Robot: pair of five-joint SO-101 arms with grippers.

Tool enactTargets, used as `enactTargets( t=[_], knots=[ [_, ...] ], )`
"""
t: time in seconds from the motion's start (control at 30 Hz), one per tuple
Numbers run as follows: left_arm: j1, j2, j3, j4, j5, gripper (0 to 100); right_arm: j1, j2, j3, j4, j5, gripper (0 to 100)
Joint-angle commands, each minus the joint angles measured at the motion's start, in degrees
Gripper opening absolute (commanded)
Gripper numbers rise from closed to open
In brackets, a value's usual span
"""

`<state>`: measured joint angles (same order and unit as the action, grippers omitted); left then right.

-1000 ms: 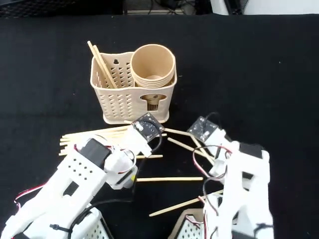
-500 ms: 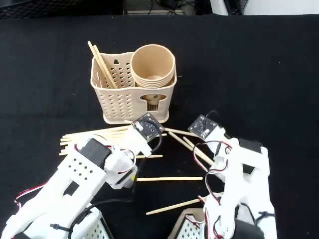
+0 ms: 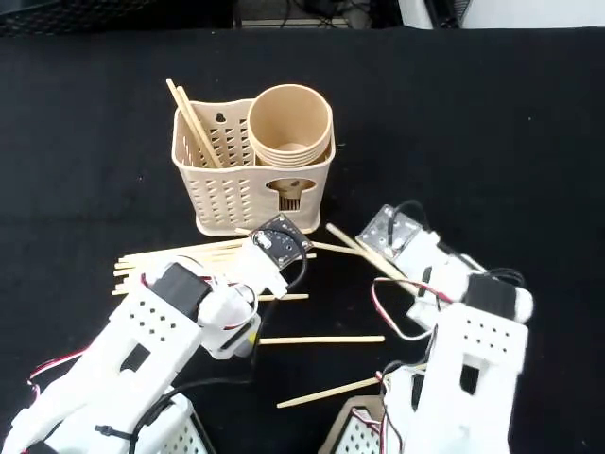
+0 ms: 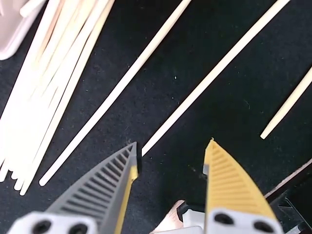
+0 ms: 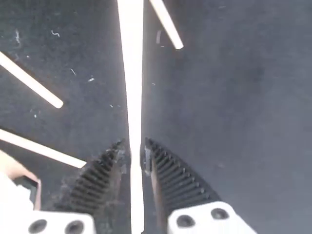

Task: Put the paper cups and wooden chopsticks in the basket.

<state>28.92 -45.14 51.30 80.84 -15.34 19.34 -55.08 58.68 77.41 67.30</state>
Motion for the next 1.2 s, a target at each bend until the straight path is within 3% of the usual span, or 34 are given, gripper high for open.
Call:
enactTargets(
  t=[0.0, 0.23, 0.4, 0.53, 0.73, 0.87, 1.0, 1.17],
  knots=[
    [0.4, -1.1, -3.9, -0.8, 0.1, 23, 0.4, -4.4, -7.2, 5.3, 0.4, 1.2],
    [0.1, -1.1, -3.9, -0.8, 0.0, 23, 0.2, -8.1, -15.0, 9.1, -1.4, 1.2],
    [-7.1, -1.1, -3.3, -0.3, -0.1, 23, 0.1, -9.8, -22.3, 3.5, -14.6, 1.2],
    [-15.5, -1.1, -3.0, 1.2, -3.2, 23, -2.7, -9.8, -28.6, -1.7, -31.1, 1.2],
    [-27.1, -1.1, -3.0, 4.1, -7.6, 23, -15.3, -9.6, -39.8, -5.6, -48.9, 1.2],
    [-31.0, -1.1, -1.0, 4.0, -9.7, 23, -26.3, -7.3, -45.8, -11.1, -58.2, 1.2],
    [-31.6, -1.1, 3.0, 1.6, -9.8, 23, -37.3, 1.2, -50.3, -16.6, -63.1, 1.2],
    [-31.7, -1.1, 10.9, -8.6, -9.7, 23, -47.6, 10.9, -59.6, -20.2, -65.2, 1.2]
  ],
)
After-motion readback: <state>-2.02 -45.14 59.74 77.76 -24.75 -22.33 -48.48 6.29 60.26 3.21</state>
